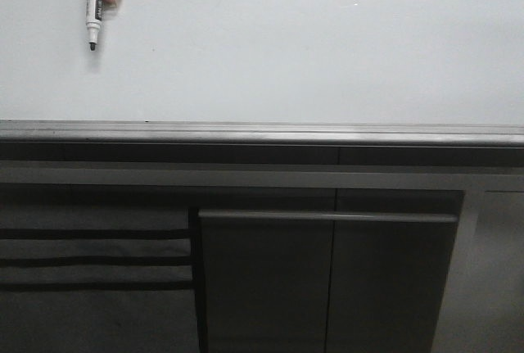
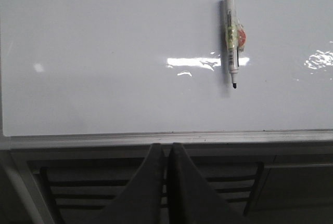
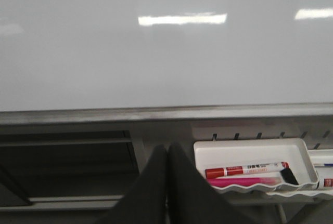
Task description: Write number 0 on whiteboard
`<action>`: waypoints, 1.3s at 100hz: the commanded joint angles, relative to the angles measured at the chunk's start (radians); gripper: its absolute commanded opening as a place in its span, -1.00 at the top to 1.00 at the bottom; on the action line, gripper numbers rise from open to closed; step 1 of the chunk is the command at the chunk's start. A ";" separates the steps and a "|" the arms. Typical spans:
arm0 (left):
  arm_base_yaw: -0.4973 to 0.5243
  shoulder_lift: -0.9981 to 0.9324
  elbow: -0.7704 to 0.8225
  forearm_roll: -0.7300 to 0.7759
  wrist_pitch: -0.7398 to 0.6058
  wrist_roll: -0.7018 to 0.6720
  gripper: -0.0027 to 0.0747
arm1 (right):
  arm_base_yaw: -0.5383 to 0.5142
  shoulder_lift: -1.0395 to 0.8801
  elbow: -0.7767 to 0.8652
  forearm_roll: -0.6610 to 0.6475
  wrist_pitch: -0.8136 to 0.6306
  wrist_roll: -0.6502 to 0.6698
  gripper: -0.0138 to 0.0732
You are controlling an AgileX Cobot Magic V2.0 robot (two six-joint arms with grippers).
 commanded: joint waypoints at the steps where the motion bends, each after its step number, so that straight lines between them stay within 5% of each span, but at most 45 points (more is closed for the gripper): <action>1: 0.001 0.034 -0.033 0.001 -0.068 -0.009 0.98 | -0.006 0.042 -0.036 0.006 -0.049 -0.011 0.85; 31: 0.001 0.107 -0.033 0.001 -0.078 -0.009 0.87 | -0.006 0.094 -0.032 0.008 -0.048 -0.011 0.80; 55: -0.040 0.168 -0.033 -0.022 -0.150 -0.009 0.00 | -0.006 0.094 -0.032 0.010 -0.070 -0.011 0.13; 64: -0.115 0.197 -0.033 -0.013 -0.164 -0.009 -0.17 | -0.006 0.094 -0.032 0.012 -0.081 -0.011 -0.01; 81: -0.239 0.274 -0.034 -0.006 -0.245 -0.009 -0.18 | -0.002 0.094 -0.032 0.093 -0.083 -0.044 -0.01; 97: -0.296 0.381 -0.034 -0.043 -0.386 -0.009 -0.18 | -0.002 0.094 -0.032 0.330 -0.058 -0.263 -0.01; 115: -0.314 0.557 -0.081 -0.048 -0.515 -0.009 -0.17 | -0.002 0.104 -0.032 0.615 0.007 -0.560 -0.01; 130: -0.287 0.714 -0.203 -0.039 -0.513 -0.009 -0.17 | -0.002 0.110 -0.032 0.665 0.031 -0.599 -0.01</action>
